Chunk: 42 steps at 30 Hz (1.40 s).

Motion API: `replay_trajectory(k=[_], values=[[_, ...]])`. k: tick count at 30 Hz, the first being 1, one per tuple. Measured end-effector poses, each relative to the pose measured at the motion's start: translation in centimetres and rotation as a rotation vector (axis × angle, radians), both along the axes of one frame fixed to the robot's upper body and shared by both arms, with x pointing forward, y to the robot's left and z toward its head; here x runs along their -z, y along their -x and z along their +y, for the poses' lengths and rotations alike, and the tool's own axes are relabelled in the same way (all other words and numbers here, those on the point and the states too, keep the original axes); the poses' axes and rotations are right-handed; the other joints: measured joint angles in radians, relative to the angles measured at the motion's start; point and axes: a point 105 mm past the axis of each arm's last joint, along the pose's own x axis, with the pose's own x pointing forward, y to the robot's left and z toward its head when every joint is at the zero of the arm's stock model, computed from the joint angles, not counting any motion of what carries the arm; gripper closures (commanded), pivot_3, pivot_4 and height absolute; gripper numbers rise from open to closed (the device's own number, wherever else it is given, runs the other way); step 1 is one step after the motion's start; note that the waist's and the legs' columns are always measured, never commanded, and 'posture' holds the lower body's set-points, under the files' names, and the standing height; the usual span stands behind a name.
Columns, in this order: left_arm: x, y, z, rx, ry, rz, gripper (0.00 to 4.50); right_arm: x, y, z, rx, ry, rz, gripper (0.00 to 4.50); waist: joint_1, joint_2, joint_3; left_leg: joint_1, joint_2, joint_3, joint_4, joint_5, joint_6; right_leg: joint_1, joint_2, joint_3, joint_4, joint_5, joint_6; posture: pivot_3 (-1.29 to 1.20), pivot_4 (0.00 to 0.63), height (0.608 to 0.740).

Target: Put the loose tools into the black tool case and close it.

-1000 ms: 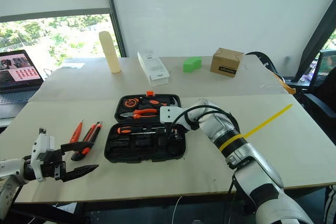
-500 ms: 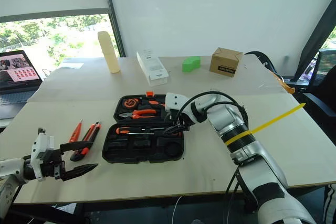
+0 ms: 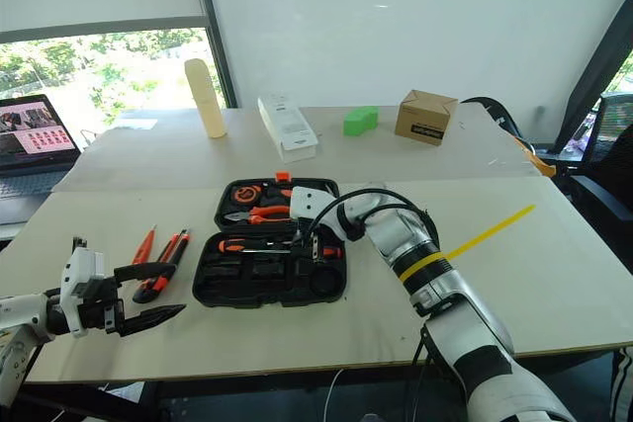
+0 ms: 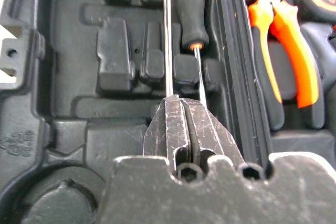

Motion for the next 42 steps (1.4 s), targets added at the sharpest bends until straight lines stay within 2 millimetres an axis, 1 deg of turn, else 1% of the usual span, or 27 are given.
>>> replay_trajectory(k=[4,6,8,9,11,17,18,19,20,22,23,24,26,27,30,32,33,34,36,37,38,39,42], values=[[0.0,-0.1,0.1,-0.009,0.0,-0.002,0.0,0.3,-0.2,0.5,-0.001,-0.004,-0.013,4.47,-0.005,0.0,0.0,0.001,0.0,0.0,0.0,0.0,0.0,0.0,0.0,0.0,0.0,0.0,0.0,0.0,0.15,0.74],[0.1,0.0,0.1,-0.016,0.0,0.0,0.0,0.5,0.0,1.3,-0.013,-0.014,-0.014,4.47,-0.011,0.0,0.0,0.002,0.001,0.0,0.0,0.0,0.001,0.001,0.0,0.0,0.001,0.0,0.0,0.0,0.15,0.74],[0.1,0.0,0.1,-0.018,0.0,0.0,0.0,0.6,0.0,1.4,-0.009,-0.013,-0.012,4.47,-0.015,0.0,0.0,0.003,0.001,0.0,-0.001,-0.001,0.001,0.002,0.001,0.0,0.001,0.0,0.0,0.0,0.15,0.74],[0.1,0.0,0.2,-0.023,-0.001,-0.001,0.0,0.8,0.0,1.8,-0.008,-0.019,-0.011,4.47,-0.02,0.0,0.0,0.004,0.001,0.0,-0.001,-0.001,0.002,0.002,0.001,0.0,0.001,0.0,0.0,0.0,0.15,0.74],[0.4,0.3,0.6,-0.047,-0.005,0.011,0.0,0.9,0.0,2.2,-0.003,-0.026,-0.012,4.47,-0.025,0.0,0.0,0.007,0.001,0.0,-0.003,-0.001,0.002,0.002,0.001,0.0,0.001,0.001,-0.002,0.0,0.15,0.74],[1.1,0.5,1.6,-0.109,-0.018,0.031,0.0,0.8,0.0,1.9,-0.005,-0.031,-0.027,4.47,-0.022,0.0,0.0,0.007,0.0,0.0,-0.003,-0.002,0.003,0.002,0.001,0.0,0.001,0.001,-0.002,0.0,0.15,0.74],[1.1,0.5,1.8,-0.121,-0.017,0.03,0.0,0.7,0.1,1.7,-0.008,-0.049,-0.037,4.47,-0.021,0.0,0.0,0.007,0.0,0.0,-0.003,-0.002,0.003,0.002,0.001,0.0,0.001,0.001,-0.002,0.0,0.15,0.74],[1.1,0.6,2.2,-0.139,-0.016,0.028,0.0,0.3,0.3,1.5,-0.017,-0.103,-0.04,4.47,-0.019,0.0,0.0,0.005,0.0,-0.002,-0.003,-0.002,0.003,0.002,0.001,-0.001,0.0,0.001,-0.002,0.0,0.15,0.74],[1.0,0.9,2.9,-0.172,-0.012,0.025,0.0,-0.7,1.0,1.1,-0.039,-0.205,-0.046,4.47,-0.016,0.0,0.0,0.003,0.0,-0.002,-0.003,-0.002,0.003,0.0,0.001,-0.001,-0.001,0.001,-0.002,0.0,0.15,0.74],[1.2,1.6,4.3,-0.236,-0.004,0.031,0.0,-2.7,2.0,-0.3,-0.062,-0.352,-0.066,3.91,-0.014,0.0,0.0,0.002,0.0,-0.002,-0.002,0.0,0.0,-0.001,0.0,-0.002,-0.001,0.001,-0.002,0.0,0.15,0.74],[1.2,2.1,5.2,-0.272,-0.003,0.031,0.0,-4.0,2.7,-1.4,-0.069,-0.427,-0.082,3.68,-0.012,0.0,0.0,0.001,0.0,-0.002,-0.002,-0.001,-0.001,-0.002,0.0,-0.002,-0.001,0.001,-0.002,0.0,0.15,0.74],[1.4,2.7,6.1,-0.312,-0.004,0.042,0.0,-4.8,3.4,-2.7,-0.069,-0.478,-0.091,3.33,-0.01,0.0,0.0,0.001,0.0,-0.002,-0.002,-0.001,-0.001,-0.001,0.0,-0.002,-0.001,0.001,-0.002,0.0,0.15,0.74],[1.7,3.8,7.9,-0.387,-0.004,0.055,0.0,-5.4,4.5,-4.8,-0.05,-0.534,-0.096,2.68,-0.004,0.0,0.0,0.001,0.0,-0.002,-0.002,-0.003,0.0,0.0,0.0,-0.003,-0.003,0.001,-0.002,0.0,0.15,0.74],[1.7,4.6,9.3,-0.456,-0.004,0.061,0.0,-5.0,5.9,-6.4,-0.028,-0.568,-0.087,2.36,0.0,0.0,0.0,0.002,0.001,-0.002,-0.003,-0.006,0.006,0.001,0.001,-0.004,-0.006,0.001,-0.002,0.0,0.15,0.74],[1.7,6.3,12.4,-0.612,-0.001,0.064,0.0,-2.6,7.8,-8.6,0.044,-0.605,-0.039,1.24,0.005,0.0,0.0,0.003,0.002,-0.002,-0.003,-0.007,0.007,0.004,0.001,-0.004,-0.01,0.001,-0.002,0.0,0.15,0.74],[1.7,6.8,14.0,-0.707,0.0,0.059,0.0,-1.9,9.0,-10.0,0.073,-0.671,-0.028,0.63,0.01,0.001,0.0,0.005,0.001,-0.001,-0.003,-0.007,0.006,0.006,0.0,-0.004,-0.01,0.001,-0.002,0.0,0.15,0.74],[1.7,7.1,14.6,-0.745,0.0,0.058,0.0,-1.7,9.3,-10.5,0.084,-0.692,-0.032,0.25,0.012,0.0,0.001,0.008,0.001,-0.001,-0.002,-0.007,0.006,0.009,0.0,-0.004,-0.01,0.001,-0.002,0.0,0.15,0.74],[2.1,7.2,15.1,-0.78,0.002,0.077,0.0,-1.6,9.7,-11.3,0.098,-0.7,-0.059,0.04,0.013,0.001,0.001,0.012,0.001,-0.001,-0.002,-0.007,0.006,0.013,0.0,-0.004,-0.01,0.002,-0.002,0.0,0.15,0.74],[2.6,7.4,15.7,-0.834,0.006,0.124,0.0,-1.0,10.4,-12.9,0.135,-0.701,-0.101,0.04,0.021,0.001,0.002,0.023,0.004,-0.001,-0.003,-0.007,0.007,0.023,0.002,-0.005,-0.012,0.001,-0.001,0.0,0.15,0.74],[2.8,7.0,15.6,-0.855,0.04,0.169,0.0,-0.9,10.7,-13.8,0.16,-0.717,-0.113,0.04,0.027,0.001,0.002,0.023,0.004,-0.001,-0.003,-0.007,0.007,0.024,0.002,-0.005,-0.012,0.001,-0.001,0.0,0.15,0.74],[2.8,6.8,15.4,-0.853,0.049,0.182,0.0,-0.9,10.7,-13.9,0.164,-0.722,-0.118,0.04,0.029,0.001,0.002,0.023,0.004,-0.001,-0.002,-0.007,0.007,0.024,0.002,-0.006,-0.012,0.001,-0.001,0.0,0.15,0.74],[2.6,6.1,15.0,-0.843,0.067,0.206,0.0,-1.2,10.7,-14.0,0.159,-0.732,-0.128,0.04,0.033,0.001,0.002,0.024,0.005,-0.001,-0.001,-0.007,0.007,0.023,0.003,-0.006,-0.012,0.002,0.0,0.0,0.15,0.74],[0.7,2.7,13.2,-0.8,0.099,0.231,0.0,-2.3,10.8,-13.6,0.127,-0.752,-0.172,0.04,0.04,0.0,0.002,0.025,0.009,-0.002,-0.001,-0.005,0.005,0.024,0.006,-0.009,-0.012,0.003,-0.003,0.0,0.15,0.74]])
